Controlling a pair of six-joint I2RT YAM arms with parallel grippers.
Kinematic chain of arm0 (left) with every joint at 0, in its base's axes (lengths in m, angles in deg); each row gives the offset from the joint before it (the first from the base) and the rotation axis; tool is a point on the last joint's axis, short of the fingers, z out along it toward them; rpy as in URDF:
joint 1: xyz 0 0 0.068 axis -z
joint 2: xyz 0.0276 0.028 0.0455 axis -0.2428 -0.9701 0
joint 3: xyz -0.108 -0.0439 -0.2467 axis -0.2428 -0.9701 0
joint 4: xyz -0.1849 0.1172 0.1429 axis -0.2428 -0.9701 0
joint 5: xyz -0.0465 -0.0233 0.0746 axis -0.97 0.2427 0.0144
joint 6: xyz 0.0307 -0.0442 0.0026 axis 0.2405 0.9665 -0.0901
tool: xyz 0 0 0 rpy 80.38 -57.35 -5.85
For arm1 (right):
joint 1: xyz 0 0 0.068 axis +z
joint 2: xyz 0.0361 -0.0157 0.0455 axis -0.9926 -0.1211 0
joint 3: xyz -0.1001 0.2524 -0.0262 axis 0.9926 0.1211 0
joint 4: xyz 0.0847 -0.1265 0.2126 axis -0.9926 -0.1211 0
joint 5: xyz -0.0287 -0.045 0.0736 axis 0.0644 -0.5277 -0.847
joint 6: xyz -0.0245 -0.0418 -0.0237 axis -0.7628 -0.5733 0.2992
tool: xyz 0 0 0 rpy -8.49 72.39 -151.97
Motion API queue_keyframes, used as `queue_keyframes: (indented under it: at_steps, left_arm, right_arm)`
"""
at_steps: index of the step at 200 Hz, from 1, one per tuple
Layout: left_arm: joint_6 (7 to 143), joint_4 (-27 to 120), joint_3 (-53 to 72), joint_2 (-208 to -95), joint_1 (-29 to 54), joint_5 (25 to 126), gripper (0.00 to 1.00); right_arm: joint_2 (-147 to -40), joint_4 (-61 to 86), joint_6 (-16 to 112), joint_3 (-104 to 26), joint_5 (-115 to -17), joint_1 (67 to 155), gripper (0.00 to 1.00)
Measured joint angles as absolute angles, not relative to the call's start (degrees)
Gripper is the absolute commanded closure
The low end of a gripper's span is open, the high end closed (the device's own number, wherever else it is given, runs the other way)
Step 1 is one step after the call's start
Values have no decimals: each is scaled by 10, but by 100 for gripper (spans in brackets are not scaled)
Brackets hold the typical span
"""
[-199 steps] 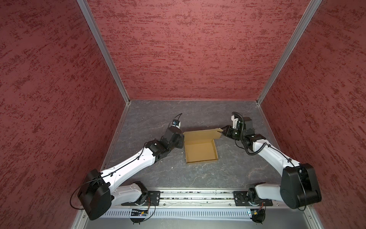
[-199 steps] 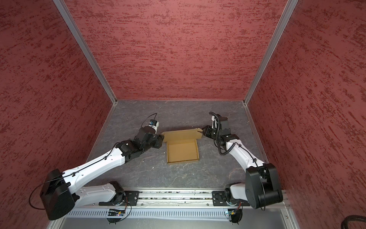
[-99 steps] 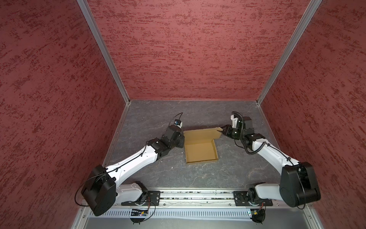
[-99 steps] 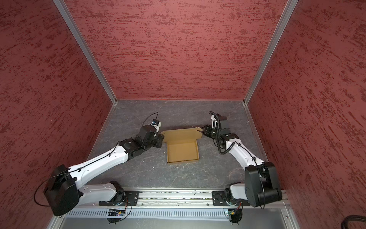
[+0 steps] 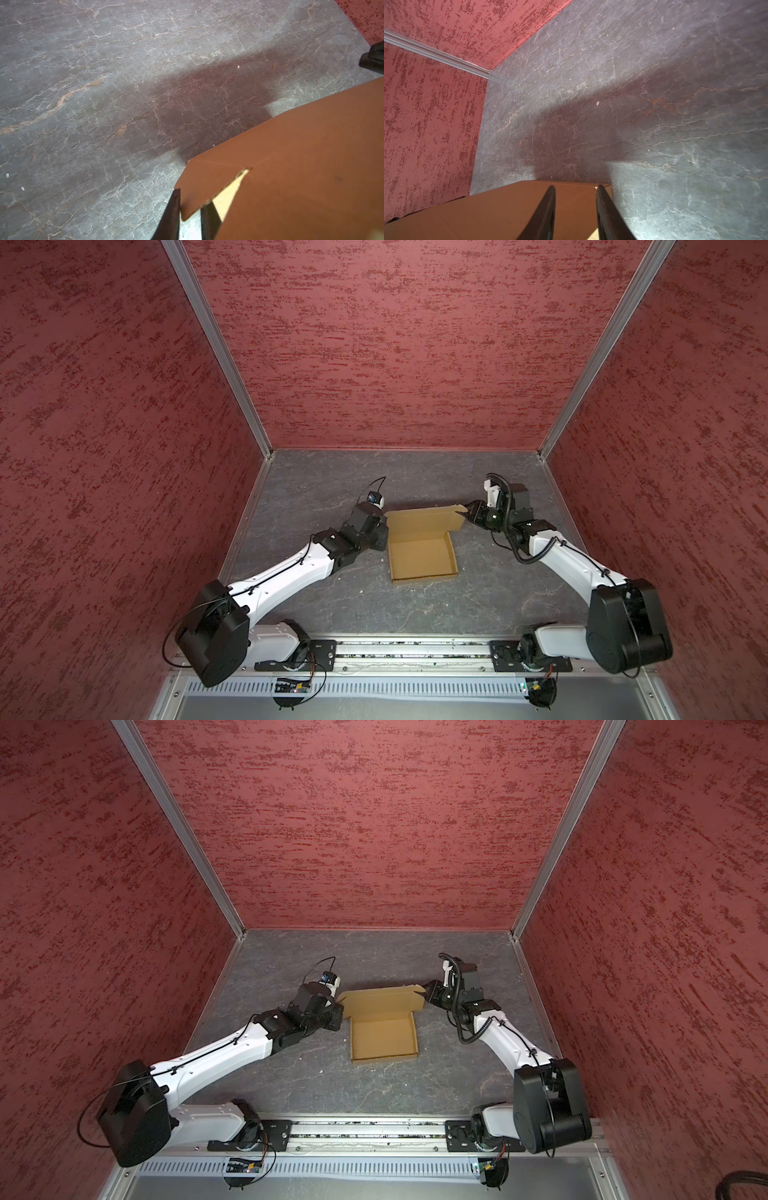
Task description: Fold the paper box
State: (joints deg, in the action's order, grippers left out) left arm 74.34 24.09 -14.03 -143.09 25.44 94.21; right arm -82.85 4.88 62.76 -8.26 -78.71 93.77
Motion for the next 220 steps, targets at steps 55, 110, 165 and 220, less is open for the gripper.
queue_keyframes:
  at_steps: [55, 110, 165, 220]
  left_arm:
    - [744, 239, -125, -1445, 259, 941, 79]
    - [744, 239, -105, -1465, 267, 940, 80]
    - [746, 239, -95, -1486, 270, 942, 84]
    - [756, 233, -79, -1496, 271, 968, 94]
  right_arm:
    - [-835, 54, 634, -83, -788, 943, 66]
    - [-840, 66, 645, -83, -788, 953, 66]
    - [-844, 71, 649, -83, -788, 958, 66]
    - [-844, 72, 651, -83, -788, 959, 66]
